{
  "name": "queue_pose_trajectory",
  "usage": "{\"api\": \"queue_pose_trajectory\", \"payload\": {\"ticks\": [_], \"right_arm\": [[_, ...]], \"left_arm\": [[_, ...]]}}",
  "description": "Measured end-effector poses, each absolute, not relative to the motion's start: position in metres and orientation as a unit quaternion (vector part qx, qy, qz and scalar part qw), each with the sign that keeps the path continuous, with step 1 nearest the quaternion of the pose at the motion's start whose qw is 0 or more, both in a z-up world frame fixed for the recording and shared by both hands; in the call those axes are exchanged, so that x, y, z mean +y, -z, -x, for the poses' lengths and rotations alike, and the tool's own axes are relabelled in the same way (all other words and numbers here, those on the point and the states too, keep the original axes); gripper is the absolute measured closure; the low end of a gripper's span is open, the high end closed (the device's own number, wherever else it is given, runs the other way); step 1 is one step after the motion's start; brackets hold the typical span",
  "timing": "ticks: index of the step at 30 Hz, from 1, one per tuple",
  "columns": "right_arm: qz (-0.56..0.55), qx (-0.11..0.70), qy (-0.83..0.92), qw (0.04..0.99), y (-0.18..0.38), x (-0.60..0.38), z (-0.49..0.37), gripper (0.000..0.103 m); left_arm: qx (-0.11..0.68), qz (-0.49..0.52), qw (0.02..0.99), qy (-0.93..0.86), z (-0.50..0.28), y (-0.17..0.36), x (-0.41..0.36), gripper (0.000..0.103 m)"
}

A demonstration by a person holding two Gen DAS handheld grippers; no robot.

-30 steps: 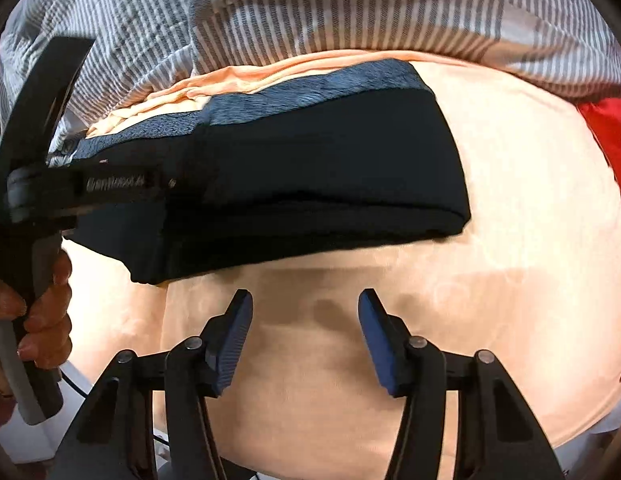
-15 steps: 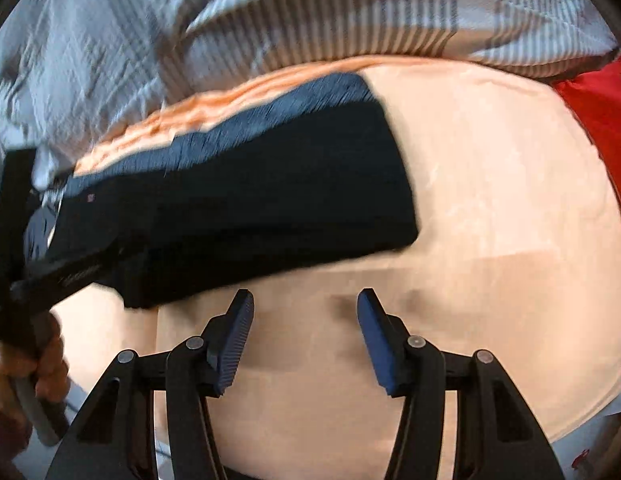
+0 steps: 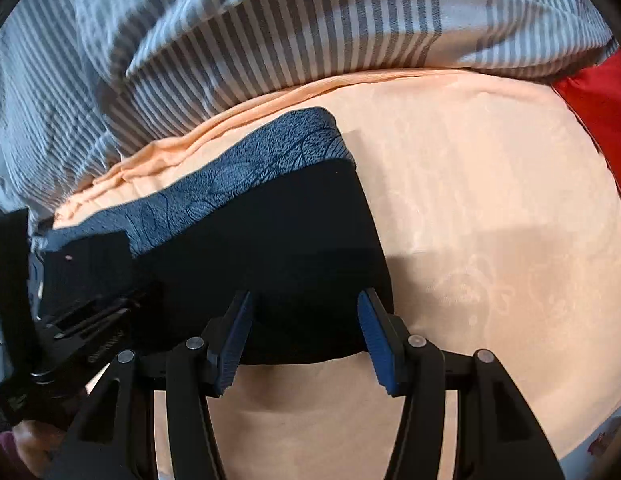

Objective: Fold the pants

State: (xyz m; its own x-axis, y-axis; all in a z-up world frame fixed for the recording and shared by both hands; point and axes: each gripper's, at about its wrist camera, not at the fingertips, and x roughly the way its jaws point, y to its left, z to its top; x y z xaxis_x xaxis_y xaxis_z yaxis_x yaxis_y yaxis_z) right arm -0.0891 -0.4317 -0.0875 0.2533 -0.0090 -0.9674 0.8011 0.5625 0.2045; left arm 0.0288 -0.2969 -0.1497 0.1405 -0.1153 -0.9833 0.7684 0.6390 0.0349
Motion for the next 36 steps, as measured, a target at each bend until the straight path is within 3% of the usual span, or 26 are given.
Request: {"api": "queue_pose_trajectory", "payload": {"ticks": [1,4,10,20,36], "right_arm": [[-0.353,0.543,0.287,0.706,0.088,-0.428,0.088,0.044],[-0.332,0.550,0.279,0.714,0.087,-0.424,0.085,0.042],[-0.341,0.556,0.270,0.709,0.085,-0.429,0.087,0.042],[-0.326,0.589,0.255,0.694,0.078,-0.416,0.086,0.030],[-0.294,0.636,0.177,0.691,0.065,-0.345,0.063,0.027]], "left_arm": [[0.573,-0.284,0.703,0.311,-0.031,0.150,-0.294,0.031],[0.594,-0.260,0.695,0.311,-0.040,0.150,-0.287,0.029],[0.588,-0.273,0.701,0.299,-0.035,0.138,-0.280,0.029],[0.602,-0.253,0.708,0.268,-0.030,0.122,-0.258,0.029],[0.654,-0.184,0.704,0.207,-0.048,0.120,-0.150,0.029]]}}
